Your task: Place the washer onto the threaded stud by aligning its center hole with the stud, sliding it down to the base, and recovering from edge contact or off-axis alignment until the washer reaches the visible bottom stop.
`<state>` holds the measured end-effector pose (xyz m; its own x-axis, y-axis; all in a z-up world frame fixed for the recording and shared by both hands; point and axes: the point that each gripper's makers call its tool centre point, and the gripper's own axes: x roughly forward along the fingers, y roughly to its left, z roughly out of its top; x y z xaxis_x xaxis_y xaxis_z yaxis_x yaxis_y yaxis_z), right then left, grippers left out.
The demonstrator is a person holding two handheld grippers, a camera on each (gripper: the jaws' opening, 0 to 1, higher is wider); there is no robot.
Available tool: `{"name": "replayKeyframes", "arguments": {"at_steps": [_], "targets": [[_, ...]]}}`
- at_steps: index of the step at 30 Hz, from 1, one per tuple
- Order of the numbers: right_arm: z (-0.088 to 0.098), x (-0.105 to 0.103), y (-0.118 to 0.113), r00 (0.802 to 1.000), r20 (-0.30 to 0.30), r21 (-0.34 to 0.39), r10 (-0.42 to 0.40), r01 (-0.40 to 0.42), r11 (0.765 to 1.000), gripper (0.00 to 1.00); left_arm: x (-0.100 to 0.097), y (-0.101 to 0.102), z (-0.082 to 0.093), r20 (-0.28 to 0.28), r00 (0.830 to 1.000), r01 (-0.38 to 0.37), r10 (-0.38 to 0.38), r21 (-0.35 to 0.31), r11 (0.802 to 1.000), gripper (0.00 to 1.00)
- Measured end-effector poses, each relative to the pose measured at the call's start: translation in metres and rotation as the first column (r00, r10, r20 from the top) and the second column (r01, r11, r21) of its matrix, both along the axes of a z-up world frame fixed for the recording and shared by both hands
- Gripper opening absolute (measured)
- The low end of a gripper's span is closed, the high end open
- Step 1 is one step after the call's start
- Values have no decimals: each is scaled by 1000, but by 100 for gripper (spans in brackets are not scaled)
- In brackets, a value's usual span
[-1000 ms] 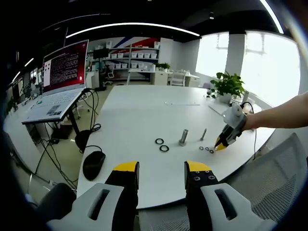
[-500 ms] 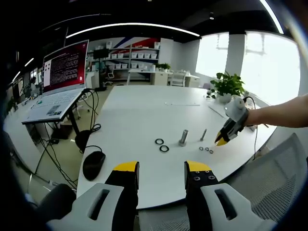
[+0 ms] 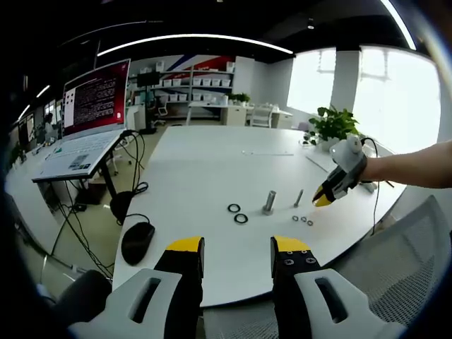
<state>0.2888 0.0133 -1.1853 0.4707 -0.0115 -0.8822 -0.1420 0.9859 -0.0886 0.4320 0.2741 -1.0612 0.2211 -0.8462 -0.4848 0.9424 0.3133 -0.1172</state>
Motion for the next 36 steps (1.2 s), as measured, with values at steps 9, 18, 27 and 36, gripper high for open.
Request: {"name": "replayKeyframes", "arguments": {"at_steps": [9,18,27,36], "targets": [[9,9,-16,996,68,-38,-52,54,998,14,1,0,0,1,1000,-1,1,0,1000,36],[15,19,-26,987,128,-50,-94,101,994,14,1,0,-1,1,1000,-3,3,0,1000,36],[12,28,-28,988,120,-52,-93,100,994,14,1,1,-1,1,1000,-2,2,2,1000,36],[12,34,-31,991,105,-57,-84,91,994,14,2,1,-1,-1,1000,-6,6,2,1000,36]]}}
